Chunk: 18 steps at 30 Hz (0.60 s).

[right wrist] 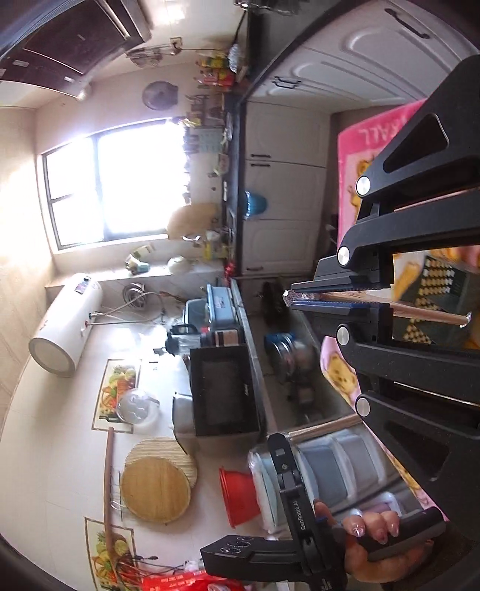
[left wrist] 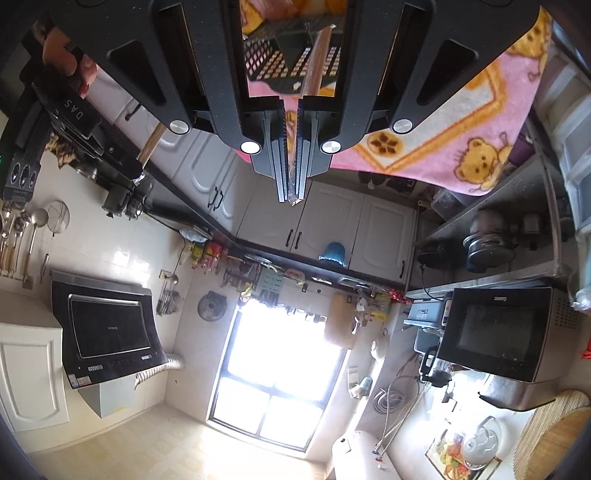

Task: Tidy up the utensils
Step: 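Lift the chopsticks with the left gripper and drop them into the caddy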

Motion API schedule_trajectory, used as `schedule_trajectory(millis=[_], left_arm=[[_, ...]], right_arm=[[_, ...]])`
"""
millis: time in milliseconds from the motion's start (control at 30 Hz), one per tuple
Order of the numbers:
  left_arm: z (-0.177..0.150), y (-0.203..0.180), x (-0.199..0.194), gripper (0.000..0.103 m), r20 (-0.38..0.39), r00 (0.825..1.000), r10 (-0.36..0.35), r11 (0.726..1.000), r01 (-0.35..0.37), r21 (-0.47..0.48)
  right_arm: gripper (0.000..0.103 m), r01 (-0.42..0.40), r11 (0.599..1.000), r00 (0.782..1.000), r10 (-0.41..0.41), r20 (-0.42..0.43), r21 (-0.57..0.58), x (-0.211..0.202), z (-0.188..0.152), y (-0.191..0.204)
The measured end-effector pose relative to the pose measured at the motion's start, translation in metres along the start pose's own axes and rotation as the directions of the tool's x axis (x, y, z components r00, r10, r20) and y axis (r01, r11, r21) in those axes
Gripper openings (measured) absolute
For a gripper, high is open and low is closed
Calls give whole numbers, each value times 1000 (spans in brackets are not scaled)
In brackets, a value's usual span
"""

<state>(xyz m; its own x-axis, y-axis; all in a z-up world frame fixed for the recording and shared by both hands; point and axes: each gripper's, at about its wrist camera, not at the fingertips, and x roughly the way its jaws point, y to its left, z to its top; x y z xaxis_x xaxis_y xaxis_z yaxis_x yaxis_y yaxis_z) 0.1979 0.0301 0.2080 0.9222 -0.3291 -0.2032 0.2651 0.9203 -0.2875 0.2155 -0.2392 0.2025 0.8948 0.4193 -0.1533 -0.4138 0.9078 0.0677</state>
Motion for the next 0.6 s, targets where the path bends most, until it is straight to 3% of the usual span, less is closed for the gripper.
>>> schedule_trajectory(millis=[333, 600], left_arm=[[-15, 0, 37, 2, 19, 998, 56, 997, -57, 53], [-42, 18, 59, 2, -35, 998, 61, 997, -60, 38]], right_arm=[[4, 72, 996, 997, -73, -6, -44, 34, -29, -8], [5, 83, 996, 995, -84, -47, -37, 48, -56, -8]])
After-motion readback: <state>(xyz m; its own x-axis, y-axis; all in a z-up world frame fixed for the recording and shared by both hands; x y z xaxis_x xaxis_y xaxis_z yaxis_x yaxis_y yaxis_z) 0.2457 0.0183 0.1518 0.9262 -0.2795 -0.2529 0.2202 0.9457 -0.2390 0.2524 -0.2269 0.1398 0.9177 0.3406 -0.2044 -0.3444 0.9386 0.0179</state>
